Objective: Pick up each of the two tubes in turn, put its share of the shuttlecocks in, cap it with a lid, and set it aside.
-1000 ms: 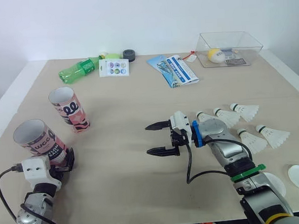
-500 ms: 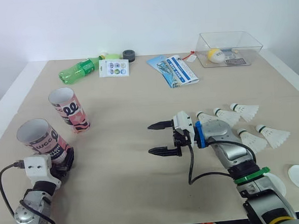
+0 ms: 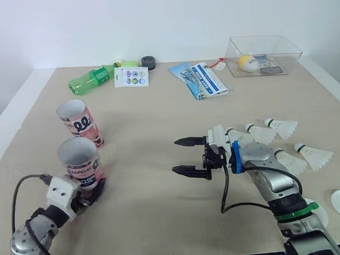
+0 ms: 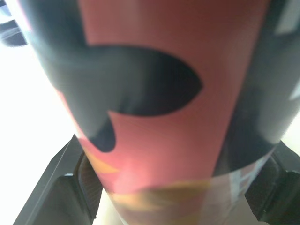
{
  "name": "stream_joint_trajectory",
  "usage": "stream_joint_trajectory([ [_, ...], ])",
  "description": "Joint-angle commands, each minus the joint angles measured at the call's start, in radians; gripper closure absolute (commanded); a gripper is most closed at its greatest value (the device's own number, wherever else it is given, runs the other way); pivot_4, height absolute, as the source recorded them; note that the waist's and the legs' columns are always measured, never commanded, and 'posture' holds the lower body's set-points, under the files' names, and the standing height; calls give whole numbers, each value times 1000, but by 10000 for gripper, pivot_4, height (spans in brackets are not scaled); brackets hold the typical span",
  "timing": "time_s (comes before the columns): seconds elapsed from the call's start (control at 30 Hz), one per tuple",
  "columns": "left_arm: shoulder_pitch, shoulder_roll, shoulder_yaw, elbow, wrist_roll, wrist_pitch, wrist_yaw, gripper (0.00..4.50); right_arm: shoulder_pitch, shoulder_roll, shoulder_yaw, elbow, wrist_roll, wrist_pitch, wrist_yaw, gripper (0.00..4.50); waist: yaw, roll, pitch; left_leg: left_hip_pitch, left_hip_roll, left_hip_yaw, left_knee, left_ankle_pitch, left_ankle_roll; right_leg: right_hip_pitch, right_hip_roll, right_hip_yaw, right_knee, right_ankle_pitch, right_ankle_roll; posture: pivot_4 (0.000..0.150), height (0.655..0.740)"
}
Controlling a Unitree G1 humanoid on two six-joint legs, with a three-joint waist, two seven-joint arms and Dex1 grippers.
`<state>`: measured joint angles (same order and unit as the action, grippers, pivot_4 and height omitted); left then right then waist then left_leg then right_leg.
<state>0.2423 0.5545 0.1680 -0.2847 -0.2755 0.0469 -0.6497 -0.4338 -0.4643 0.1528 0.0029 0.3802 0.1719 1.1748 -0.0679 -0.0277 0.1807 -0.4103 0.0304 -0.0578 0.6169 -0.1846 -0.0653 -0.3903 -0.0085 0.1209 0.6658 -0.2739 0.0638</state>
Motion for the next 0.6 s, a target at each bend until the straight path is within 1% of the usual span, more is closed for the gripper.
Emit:
stream_joint_trajectory([
  [0.03, -90, 60, -110, 10, -16, 50, -150, 9475, -8, -12, -32, -40, 14, -22, -3, 0, 0, 0, 0, 0, 0, 0, 0, 0, 0, 0, 0, 0, 0, 0, 0, 1500, 7400],
  [0.17, -252, 136, -203, 43, -40, 120, -310, 9475, 14, -25, -42, -64, 14, -25, -15, 0, 0, 0, 0, -1, 0, -1, 0, 0, 0, -1, 1, -1, 0, 1, 2, 1500, 7400],
  [0.3, -412, 181, -290, 96, -48, 181, -458, 9475, 47, -35, -55, -100, 13, -22, -46, 0, -3, 0, 1, -3, 1, -2, -1, -1, 1, -2, 2, -2, 0, 1, 5, 1500, 7400],
  [0.4, -553, 188, -360, 156, -46, 231, -565, 9475, 85, -47, -74, -136, 12, -16, -77, 0, -4, 0, 1, -5, 0, -3, -1, -1, 1, -3, 2, -3, 0, 1, 5, 1500, 7400],
  [0.47, -638, 184, -411, 203, -19, 231, -626, 9475, 116, -57, -91, -164, 12, -11, -100, 0, -3, 0, 1, -7, 0, -4, 0, -1, 1, -4, 2, -3, 0, 1, 5, 1500, 7400],
  [0.6, -760, 166, -495, 269, 40, 217, -702, 9475, 180, -75, -126, -230, 17, 7, -155, 0, -3, 0, 1, -12, 0, -6, 1, -1, 1, -9, 3, -5, 1, 1, 5, 1500, 7400],
])
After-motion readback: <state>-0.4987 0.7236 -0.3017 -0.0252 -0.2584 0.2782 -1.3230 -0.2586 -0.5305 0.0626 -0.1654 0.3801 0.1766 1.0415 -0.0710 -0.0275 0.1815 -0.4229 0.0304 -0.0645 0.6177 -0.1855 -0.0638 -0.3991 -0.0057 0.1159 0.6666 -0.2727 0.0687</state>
